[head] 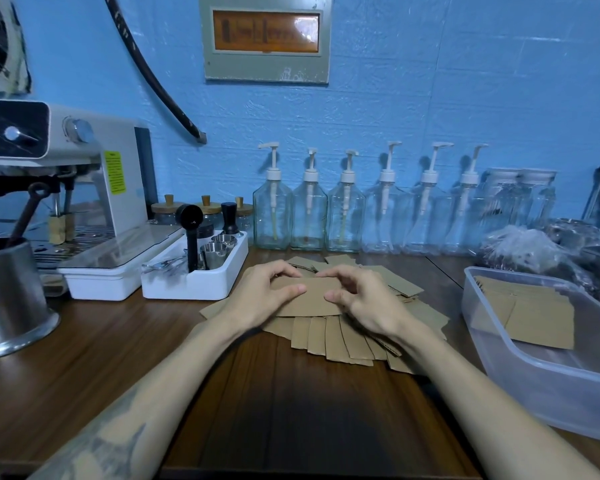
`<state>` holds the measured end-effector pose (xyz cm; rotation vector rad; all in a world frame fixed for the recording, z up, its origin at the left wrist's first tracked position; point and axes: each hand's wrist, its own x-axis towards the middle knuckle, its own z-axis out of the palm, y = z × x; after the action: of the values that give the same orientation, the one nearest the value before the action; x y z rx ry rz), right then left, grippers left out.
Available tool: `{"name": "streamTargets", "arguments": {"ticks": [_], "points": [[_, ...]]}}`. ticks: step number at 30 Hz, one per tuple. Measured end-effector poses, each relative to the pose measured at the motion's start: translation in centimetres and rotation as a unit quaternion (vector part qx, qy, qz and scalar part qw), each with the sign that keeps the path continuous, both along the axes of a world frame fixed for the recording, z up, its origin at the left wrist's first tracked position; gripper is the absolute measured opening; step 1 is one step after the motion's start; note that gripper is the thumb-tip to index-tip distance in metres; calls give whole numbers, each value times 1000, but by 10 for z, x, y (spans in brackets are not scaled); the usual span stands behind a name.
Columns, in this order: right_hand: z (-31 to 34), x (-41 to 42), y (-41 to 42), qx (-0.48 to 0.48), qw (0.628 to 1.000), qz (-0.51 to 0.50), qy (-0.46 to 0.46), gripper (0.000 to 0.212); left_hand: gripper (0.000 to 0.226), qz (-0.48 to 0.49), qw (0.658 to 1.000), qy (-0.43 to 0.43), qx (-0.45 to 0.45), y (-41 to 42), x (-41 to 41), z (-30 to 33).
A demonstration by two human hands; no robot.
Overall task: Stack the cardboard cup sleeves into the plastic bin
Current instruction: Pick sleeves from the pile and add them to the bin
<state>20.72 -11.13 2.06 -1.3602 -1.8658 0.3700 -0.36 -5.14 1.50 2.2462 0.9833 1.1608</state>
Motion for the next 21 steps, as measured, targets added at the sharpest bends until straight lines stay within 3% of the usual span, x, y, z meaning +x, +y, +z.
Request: {"name": "streamTargets", "arguments": {"ticks": [5,9,12,16,21], "points": [[7,18,1,25,997,-52,59,32,14,44,997,-67,-5,10,-16,3],[6,31,3,34,992,-108,51,30,11,106,994,-1,8,20,-21,-4],[3,35,5,30,989,-138,35,30,38,111,987,114,-8,24,-23,-13],[1,36,7,18,988,-148,32,30,82,120,970,206,-42,25,-19,-15],[0,36,8,13,987,-154,32,30,93,122,961,232,-87,26,-15,-16]]}}
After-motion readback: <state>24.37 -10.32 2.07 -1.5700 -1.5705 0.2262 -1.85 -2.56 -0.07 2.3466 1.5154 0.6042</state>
